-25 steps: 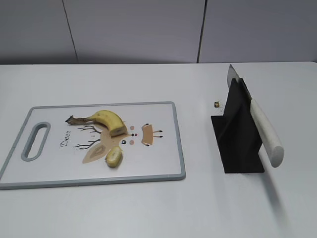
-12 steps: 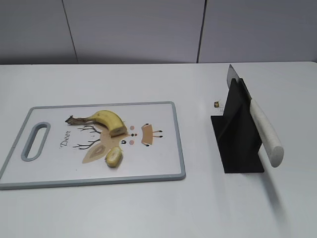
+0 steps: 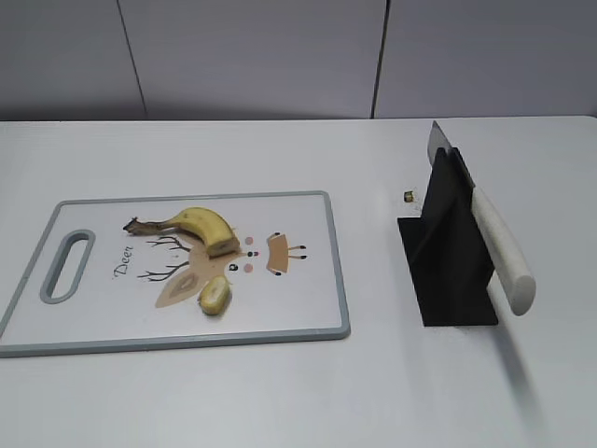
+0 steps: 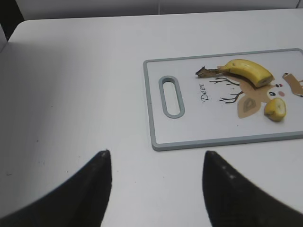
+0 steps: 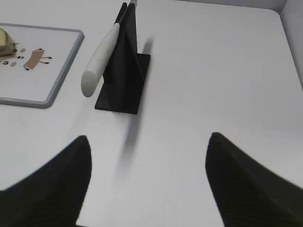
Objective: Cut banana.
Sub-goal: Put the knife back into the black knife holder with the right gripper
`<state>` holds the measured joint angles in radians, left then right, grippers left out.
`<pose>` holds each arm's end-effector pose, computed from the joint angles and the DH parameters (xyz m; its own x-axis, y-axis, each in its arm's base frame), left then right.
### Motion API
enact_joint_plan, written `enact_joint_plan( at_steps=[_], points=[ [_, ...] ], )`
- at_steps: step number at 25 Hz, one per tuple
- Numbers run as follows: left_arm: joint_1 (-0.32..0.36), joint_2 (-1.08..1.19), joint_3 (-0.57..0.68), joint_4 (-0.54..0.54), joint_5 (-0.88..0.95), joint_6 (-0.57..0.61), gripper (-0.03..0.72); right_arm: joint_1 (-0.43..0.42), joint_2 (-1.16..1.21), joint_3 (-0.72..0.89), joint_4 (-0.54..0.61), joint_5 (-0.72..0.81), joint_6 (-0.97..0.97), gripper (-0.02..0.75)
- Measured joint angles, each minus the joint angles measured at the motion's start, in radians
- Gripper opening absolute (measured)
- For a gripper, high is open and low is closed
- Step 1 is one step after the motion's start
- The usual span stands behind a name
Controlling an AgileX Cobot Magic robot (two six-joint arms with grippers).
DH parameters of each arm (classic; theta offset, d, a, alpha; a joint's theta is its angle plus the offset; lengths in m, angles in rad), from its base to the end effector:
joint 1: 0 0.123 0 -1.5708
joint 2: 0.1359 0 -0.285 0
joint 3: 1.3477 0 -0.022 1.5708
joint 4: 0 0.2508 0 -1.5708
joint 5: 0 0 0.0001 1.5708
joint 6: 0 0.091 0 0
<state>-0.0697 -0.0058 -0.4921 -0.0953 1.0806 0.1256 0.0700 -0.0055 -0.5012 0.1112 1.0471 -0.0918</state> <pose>-0.0064 -0.0072 0.2738 -0.4596 0.1125 -0.8810 0.1808 0.9830 0.0313 -0.0061 0.0083 0.2791 -0.4285 -0.0660 -0.9011 -0.1715 0.9851 0.0094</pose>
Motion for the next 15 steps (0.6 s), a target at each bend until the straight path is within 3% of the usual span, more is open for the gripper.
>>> enact_joint_plan(
  at_steps=[15],
  points=[
    [0.000,0.000,0.000,0.003,0.000,-0.007,0.588,-0.002,0.000,0.000,0.000,0.000,0.001,0.570]
  ],
)
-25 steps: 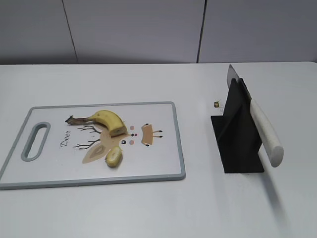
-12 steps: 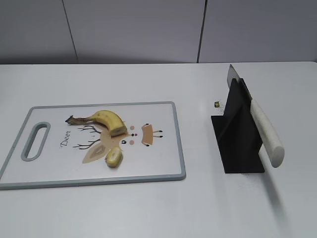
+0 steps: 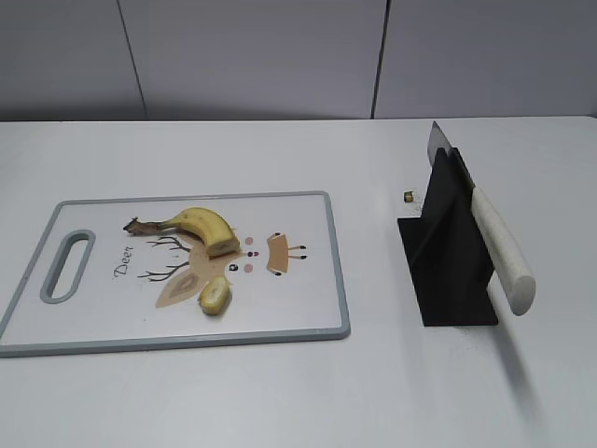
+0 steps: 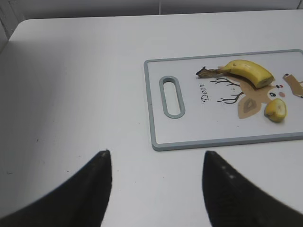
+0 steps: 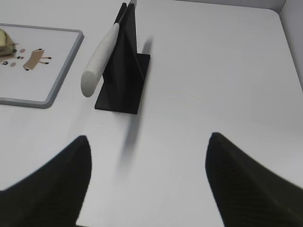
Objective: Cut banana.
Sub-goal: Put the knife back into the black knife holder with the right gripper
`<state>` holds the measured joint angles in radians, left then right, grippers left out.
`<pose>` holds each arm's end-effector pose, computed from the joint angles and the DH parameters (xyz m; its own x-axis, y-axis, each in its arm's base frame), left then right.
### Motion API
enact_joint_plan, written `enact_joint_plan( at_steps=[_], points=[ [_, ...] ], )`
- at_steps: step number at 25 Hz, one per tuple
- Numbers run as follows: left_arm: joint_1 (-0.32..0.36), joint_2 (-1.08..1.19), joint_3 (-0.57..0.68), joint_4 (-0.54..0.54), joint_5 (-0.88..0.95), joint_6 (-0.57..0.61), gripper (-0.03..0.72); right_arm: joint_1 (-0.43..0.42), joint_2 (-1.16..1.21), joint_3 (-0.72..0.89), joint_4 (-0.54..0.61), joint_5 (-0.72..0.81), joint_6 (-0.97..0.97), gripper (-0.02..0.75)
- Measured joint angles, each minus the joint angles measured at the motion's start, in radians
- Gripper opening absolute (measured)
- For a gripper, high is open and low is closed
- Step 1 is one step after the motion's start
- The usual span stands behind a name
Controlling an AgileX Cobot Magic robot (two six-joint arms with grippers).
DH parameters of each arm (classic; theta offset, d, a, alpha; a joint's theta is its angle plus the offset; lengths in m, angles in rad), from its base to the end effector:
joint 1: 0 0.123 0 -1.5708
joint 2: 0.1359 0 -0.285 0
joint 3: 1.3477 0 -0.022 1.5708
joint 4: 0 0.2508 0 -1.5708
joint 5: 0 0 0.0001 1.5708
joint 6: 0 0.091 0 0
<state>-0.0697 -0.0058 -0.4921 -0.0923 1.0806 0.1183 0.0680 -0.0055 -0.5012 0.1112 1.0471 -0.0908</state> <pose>-0.0063 -0.0070 0.2738 -0.4609 0.1068 -0.8810 0.1758 0.9841 0.0273 -0.0061 0.0084 0.2791 -0.4288 -0.0641 -0.9011 -0.1691 0.9856 0.0103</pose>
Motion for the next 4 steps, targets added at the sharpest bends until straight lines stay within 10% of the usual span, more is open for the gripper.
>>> enact_joint_plan(
  at_steps=[4],
  points=[
    [0.000,0.000,0.000,0.000,0.000,0.000,0.588,0.000,0.000,0.000,0.000,0.000,0.000,0.570]
  ],
)
